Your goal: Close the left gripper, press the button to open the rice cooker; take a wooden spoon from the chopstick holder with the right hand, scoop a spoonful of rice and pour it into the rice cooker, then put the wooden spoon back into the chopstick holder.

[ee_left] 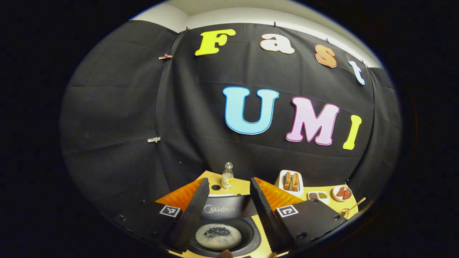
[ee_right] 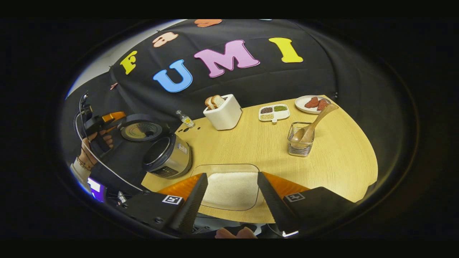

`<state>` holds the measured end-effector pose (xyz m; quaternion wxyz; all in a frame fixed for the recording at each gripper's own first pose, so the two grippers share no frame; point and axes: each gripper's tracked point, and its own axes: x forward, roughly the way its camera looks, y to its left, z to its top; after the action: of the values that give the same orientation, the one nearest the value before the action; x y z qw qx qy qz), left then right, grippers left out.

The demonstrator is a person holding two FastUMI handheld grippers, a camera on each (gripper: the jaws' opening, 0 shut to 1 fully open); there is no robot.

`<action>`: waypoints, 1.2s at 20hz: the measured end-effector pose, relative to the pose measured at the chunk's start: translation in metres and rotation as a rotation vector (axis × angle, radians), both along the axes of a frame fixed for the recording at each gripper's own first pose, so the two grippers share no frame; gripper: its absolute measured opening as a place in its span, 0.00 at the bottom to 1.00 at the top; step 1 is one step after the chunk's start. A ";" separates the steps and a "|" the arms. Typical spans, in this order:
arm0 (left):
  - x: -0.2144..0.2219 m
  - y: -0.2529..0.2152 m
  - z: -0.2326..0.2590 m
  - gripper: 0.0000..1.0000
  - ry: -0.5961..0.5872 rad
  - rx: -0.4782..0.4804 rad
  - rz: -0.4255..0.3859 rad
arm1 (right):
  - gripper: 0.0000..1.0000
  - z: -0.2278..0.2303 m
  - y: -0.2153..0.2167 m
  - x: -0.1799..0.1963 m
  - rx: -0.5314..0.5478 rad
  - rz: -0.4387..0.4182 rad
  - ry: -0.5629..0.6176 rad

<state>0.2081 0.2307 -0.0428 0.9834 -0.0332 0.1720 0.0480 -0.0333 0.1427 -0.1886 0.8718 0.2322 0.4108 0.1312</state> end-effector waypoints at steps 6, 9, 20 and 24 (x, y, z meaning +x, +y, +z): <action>-0.058 -0.015 -0.053 0.82 0.094 -0.015 0.000 | 0.88 -0.005 -0.005 -0.001 0.009 -0.021 0.017; -0.084 -0.016 -0.099 0.82 0.180 -0.086 0.016 | 0.88 -0.005 -0.004 -0.001 0.008 -0.019 0.018; -0.110 -0.021 -0.169 0.82 0.270 0.006 -0.002 | 0.88 -0.011 0.008 -0.006 0.000 0.010 0.035; -0.112 -0.022 -0.173 0.81 0.274 0.008 0.016 | 0.88 -0.012 0.014 -0.005 -0.001 0.019 0.036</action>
<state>0.0961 0.2082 -0.2160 0.9504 -0.0238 0.3043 0.0607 -0.0382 0.1564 -0.2009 0.8631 0.2300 0.4288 0.1352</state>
